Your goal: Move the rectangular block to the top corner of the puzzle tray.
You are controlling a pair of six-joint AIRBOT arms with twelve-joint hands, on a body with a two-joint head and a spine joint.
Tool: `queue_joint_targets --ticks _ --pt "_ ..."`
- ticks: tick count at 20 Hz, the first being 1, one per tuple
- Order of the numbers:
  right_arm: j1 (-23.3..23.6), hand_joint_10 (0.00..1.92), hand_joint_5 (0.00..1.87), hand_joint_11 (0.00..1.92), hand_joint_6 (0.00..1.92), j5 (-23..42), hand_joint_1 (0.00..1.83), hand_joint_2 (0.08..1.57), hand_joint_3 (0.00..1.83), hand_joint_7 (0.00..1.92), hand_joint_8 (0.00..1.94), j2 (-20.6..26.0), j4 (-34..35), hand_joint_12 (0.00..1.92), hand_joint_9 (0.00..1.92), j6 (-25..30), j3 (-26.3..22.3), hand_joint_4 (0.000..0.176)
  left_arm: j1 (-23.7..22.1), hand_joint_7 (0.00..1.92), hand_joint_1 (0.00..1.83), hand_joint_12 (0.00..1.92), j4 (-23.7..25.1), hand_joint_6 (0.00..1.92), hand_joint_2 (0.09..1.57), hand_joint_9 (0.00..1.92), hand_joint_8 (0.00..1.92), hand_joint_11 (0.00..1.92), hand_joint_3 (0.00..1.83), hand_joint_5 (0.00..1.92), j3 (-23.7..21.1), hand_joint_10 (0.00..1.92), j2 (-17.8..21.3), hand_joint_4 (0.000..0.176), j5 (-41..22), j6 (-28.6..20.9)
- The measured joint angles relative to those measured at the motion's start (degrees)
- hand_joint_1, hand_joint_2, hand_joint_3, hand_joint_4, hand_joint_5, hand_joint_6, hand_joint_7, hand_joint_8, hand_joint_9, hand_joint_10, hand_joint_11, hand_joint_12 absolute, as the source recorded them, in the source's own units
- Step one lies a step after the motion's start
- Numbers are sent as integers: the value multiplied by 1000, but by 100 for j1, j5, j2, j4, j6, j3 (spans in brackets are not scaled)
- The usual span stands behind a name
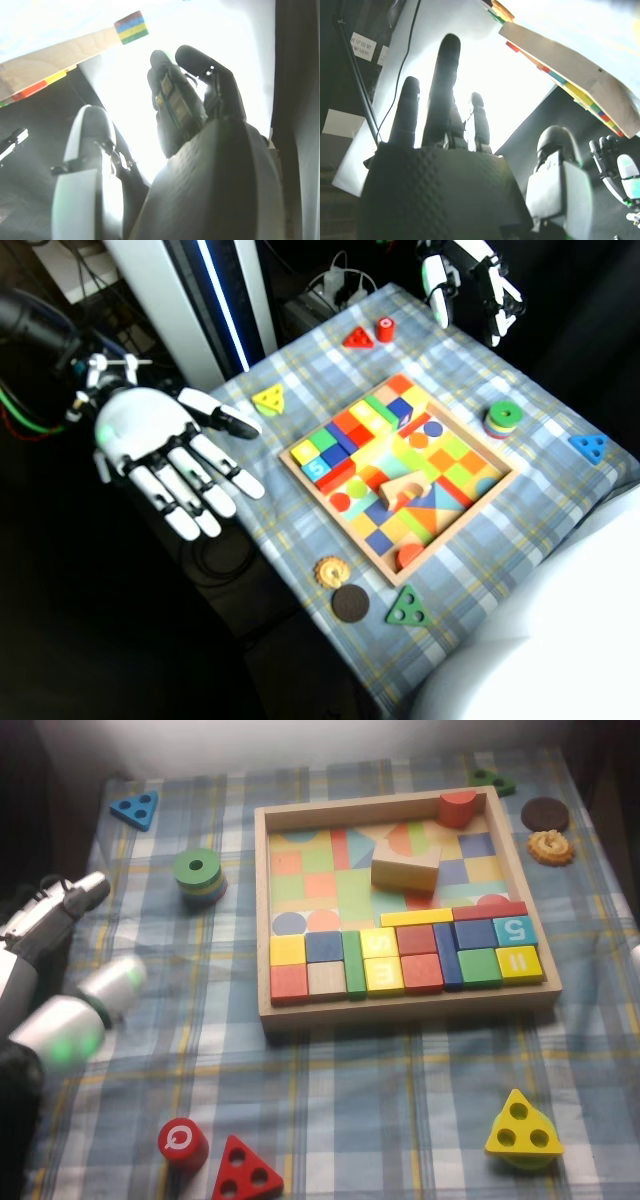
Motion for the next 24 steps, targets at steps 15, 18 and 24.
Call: queue_joint_targets --ticks 15,18,24 --pt "1296 6 301 0 2 -2063 78 1251 0 318 2 205 -1718 281 223 498 809 82 -28 123 145 0 2 7 1409 0 3 0 18 289 -11 0 33 38 105 0" --pt "1644 1 284 0 1 -2540 66 1260 0 289 3 157 -2087 532 208 905 1121 89 -28 120 151 0 4 7 1402 0 1 0 12 290 -11 0 33 41 125 0" --pt "2520 10 307 0 1 -3637 207 1177 0 331 2 -120 -2997 772 273 933 1580 95 -28 144 134 0 4 8 1403 0 6 0 8 301 -11 0 33 54 170 0"
